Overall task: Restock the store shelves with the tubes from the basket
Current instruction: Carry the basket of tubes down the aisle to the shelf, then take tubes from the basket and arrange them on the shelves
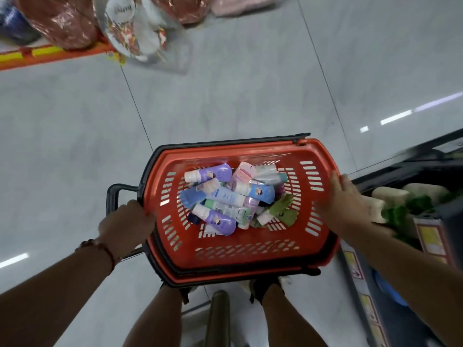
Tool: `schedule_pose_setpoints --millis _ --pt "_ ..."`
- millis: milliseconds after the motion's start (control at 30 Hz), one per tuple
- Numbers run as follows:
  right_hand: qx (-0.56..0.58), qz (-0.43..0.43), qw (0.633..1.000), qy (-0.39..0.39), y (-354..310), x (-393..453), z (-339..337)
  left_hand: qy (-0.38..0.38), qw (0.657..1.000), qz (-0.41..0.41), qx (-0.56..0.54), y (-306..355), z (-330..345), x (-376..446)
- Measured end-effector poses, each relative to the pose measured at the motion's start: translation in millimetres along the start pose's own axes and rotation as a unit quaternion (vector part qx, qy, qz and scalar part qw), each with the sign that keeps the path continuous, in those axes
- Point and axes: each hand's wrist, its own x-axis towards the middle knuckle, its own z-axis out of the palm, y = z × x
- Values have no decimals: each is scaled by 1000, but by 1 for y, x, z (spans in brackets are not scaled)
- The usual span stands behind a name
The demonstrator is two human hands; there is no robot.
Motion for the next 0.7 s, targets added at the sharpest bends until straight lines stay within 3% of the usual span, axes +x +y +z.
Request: schedule_pose_setpoints --millis 67,100,167,233,367,500,700 --pt "-74 -83 994 -23 -21 -12 -5 62 984 66 152 17 -18 -21" --pt "-86 -118 988 -44 -32 -15 -7 69 977 117 167 26 -25 -31" --pt "-52 -153 982 -97 -54 -18 -7 51 966 236 93 45 -28 -43" --pt "-30 -157 976 -151 -75 -16 1 32 956 289 22 62 -20 -42" --pt "-105 -194 963 -154 -101 16 50 11 956 282 83 84 33 16" --pt "-153 -212 956 -132 -100 63 113 65 944 264 185 104 84 75" --pt "-230 -243 941 -41 -89 98 172 91 953 244 157 99 143 119"
